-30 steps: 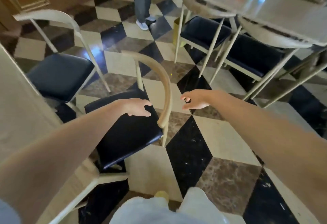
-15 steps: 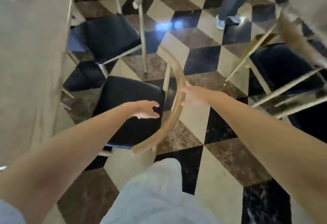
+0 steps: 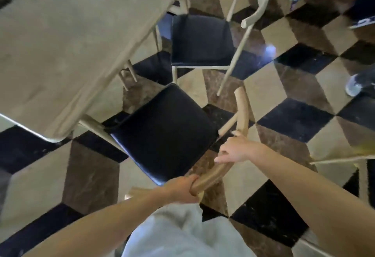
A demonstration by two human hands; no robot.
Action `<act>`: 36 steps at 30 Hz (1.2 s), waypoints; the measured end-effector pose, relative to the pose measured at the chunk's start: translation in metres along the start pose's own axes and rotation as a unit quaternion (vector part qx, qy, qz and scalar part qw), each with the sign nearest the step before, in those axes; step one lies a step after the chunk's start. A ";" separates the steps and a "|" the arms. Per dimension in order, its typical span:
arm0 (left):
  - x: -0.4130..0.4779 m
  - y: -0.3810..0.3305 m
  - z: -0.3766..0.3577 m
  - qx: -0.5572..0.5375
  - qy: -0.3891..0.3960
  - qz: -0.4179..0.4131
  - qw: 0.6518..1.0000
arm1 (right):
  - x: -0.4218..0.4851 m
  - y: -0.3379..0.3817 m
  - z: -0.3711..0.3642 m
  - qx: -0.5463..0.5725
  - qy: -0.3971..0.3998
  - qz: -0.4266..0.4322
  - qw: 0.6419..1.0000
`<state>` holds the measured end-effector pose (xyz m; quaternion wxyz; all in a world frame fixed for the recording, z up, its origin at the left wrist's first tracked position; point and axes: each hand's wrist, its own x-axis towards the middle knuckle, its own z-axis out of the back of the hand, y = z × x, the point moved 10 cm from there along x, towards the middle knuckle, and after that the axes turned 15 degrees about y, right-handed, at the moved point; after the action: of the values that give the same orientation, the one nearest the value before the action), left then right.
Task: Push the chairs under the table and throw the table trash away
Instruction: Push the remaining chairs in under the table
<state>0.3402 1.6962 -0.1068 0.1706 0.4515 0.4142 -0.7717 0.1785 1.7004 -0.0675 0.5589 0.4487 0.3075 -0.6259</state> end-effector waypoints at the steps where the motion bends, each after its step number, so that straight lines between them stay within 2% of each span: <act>1: 0.000 0.001 0.001 0.004 -0.019 0.004 1.000 | 0.002 0.001 0.001 -0.016 -0.014 0.015 1.000; 5: -0.004 0.003 0.007 0.013 -0.066 0.026 0.997 | 0.011 0.002 0.012 -0.079 -0.057 0.071 0.993; 9: -0.010 0.002 0.008 0.005 -0.085 0.040 0.996 | 0.021 -0.003 0.013 -0.080 -0.054 0.092 0.991; 16: -0.019 0.010 0.009 0.020 -0.123 0.117 0.985 | 0.017 0.000 0.007 -0.070 -0.064 0.142 0.985; 21: -0.030 0.012 0.005 0.069 -0.212 0.196 0.955 | -0.002 0.005 0.000 -0.179 -0.062 0.241 0.952; 26: -0.032 0.009 0.009 0.096 -0.204 0.207 0.952 | -0.002 0.000 0.009 -0.285 -0.106 0.204 0.931; 30: -0.033 0.012 0.009 0.114 -0.222 0.208 0.946 | -0.003 0.003 0.011 -0.327 -0.145 0.215 0.909; 36: -0.040 0.033 0.047 0.096 -0.227 0.223 0.943 | 0.011 0.006 0.053 -0.307 -0.132 0.201 0.921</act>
<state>0.3571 1.6349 -0.0776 0.3839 0.3592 0.1773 -0.8320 0.1729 1.6477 -0.0553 0.8187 0.2213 0.3112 -0.4289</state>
